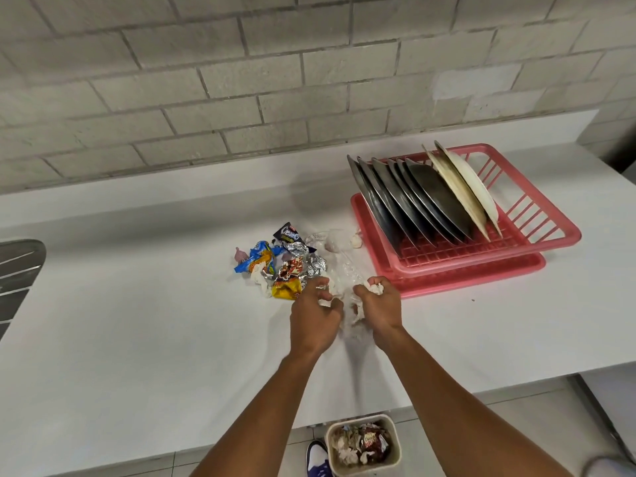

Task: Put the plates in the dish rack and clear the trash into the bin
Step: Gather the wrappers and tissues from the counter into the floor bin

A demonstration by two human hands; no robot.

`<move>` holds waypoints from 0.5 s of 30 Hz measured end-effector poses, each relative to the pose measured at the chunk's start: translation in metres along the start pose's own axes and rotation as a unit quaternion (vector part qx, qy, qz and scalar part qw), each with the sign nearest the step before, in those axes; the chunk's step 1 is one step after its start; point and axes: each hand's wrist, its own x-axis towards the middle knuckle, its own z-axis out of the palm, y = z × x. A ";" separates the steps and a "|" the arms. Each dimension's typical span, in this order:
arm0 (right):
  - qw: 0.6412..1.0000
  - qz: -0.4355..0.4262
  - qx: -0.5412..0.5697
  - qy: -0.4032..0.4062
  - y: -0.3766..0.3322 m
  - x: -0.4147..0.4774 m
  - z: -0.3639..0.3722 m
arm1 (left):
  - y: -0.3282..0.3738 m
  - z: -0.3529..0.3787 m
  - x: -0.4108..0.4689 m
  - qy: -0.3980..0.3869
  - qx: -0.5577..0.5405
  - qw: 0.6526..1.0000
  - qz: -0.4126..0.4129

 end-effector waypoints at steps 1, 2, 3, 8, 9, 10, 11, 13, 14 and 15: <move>1.000 -0.010 -0.016 -0.005 -0.001 -0.001 -0.002 | -0.001 -0.001 0.005 -0.019 0.042 0.999 0.009; 0.999 -0.021 -0.030 -0.009 -0.001 -0.002 -0.005 | -0.002 0.000 0.011 -0.043 0.081 0.996 0.015; 0.998 -0.032 -0.046 -0.013 0.000 -0.003 -0.006 | -0.004 0.001 0.017 -0.066 0.116 0.991 0.020; 0.990 -0.079 -0.113 -0.037 0.005 -0.009 -0.012 | -0.012 0.008 0.034 -0.085 0.210 0.973 0.048; 0.989 -0.080 -0.121 -0.042 0.005 -0.011 -0.013 | -0.011 0.009 0.036 -0.076 0.212 0.973 0.056; 0.988 -0.079 -0.124 -0.046 0.006 -0.012 -0.015 | -0.010 0.009 0.038 -0.068 0.217 0.972 0.065; 0.987 -0.076 -0.128 -0.052 0.005 -0.013 -0.016 | -0.010 0.009 0.039 -0.060 0.226 0.969 0.073; 0.986 -0.078 -0.137 -0.058 0.005 -0.015 -0.018 | -0.010 0.008 0.042 -0.046 0.248 0.964 0.080; 0.984 -0.082 -0.144 -0.059 0.006 -0.015 -0.020 | -0.011 0.008 0.043 -0.041 0.254 0.963 0.081; 0.982 -0.087 -0.153 -0.063 0.006 -0.015 -0.021 | -0.012 0.008 0.044 -0.039 0.257 0.962 0.081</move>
